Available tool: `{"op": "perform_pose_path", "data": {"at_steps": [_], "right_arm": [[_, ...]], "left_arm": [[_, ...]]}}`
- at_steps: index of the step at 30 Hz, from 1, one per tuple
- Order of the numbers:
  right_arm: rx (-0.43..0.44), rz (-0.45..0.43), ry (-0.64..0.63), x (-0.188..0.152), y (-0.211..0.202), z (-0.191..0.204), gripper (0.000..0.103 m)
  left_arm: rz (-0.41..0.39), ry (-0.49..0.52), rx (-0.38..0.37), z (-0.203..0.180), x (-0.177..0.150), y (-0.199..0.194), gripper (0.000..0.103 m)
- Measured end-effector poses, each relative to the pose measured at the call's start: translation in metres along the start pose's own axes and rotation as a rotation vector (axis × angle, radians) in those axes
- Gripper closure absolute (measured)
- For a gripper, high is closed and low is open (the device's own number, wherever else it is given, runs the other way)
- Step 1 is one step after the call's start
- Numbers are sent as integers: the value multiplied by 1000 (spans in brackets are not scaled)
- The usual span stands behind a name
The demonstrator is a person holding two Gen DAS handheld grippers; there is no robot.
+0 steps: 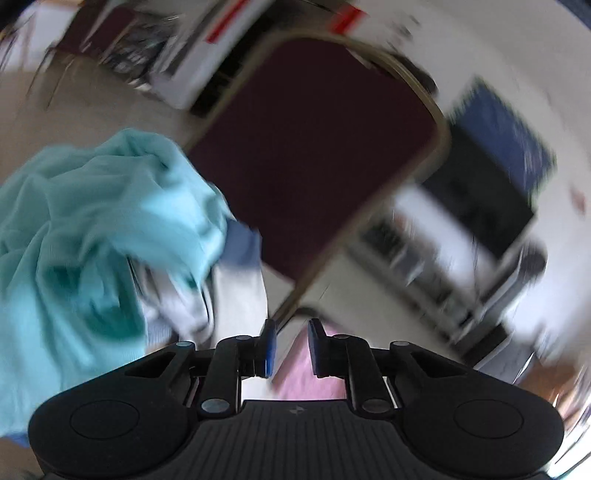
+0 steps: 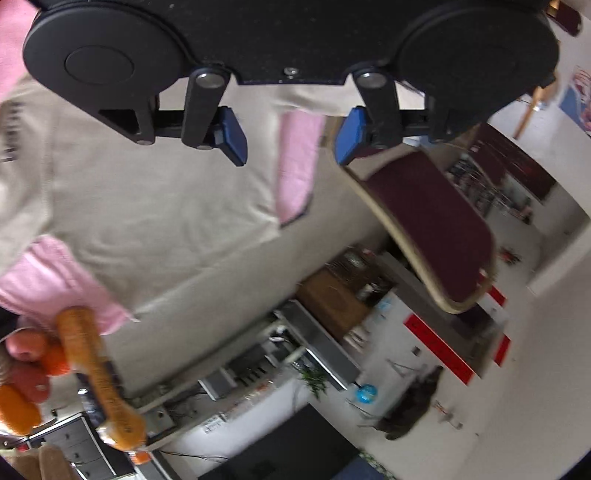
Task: Fold clothes
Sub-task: 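Reach the left tool to the hanging sleeve and grasp its blue cuff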
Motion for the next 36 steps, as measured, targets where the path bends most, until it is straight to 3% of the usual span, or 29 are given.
{"op": "perform_pose_path", "data": {"at_steps": [5, 12, 20, 25, 27, 32, 36], "right_arm": [[23, 23, 1, -11, 24, 23, 42], [21, 20, -36, -19, 43, 40, 38], [16, 17, -48, -25, 37, 41, 36], [16, 3, -36, -23, 34, 35, 36], [18, -8, -27, -20, 32, 31, 36], [27, -53, -7, -4, 21, 19, 36], [19, -113, 21, 18, -2, -3, 36]], "left_arm": [[59, -67, 68, 24, 3, 31, 95], [38, -53, 121, 28, 13, 36, 94], [58, 66, 199, 4, 16, 60, 88], [72, 151, 250, -9, 10, 72, 92], [56, 179, 258, -16, 8, 68, 101], [-12, 288, 285, -41, 2, 46, 101], [-95, 421, 250, -98, -16, 15, 101]]}}
Point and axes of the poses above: each gripper's, at about its wrist camera, not at the fingertips, and y roughly the way its jaws point, z to its left, x to its top, the point moved 1 cm from there along y, roughly the way its jaws point, and after that the axes turned 14 degrees about y, right-handed, at the moved point
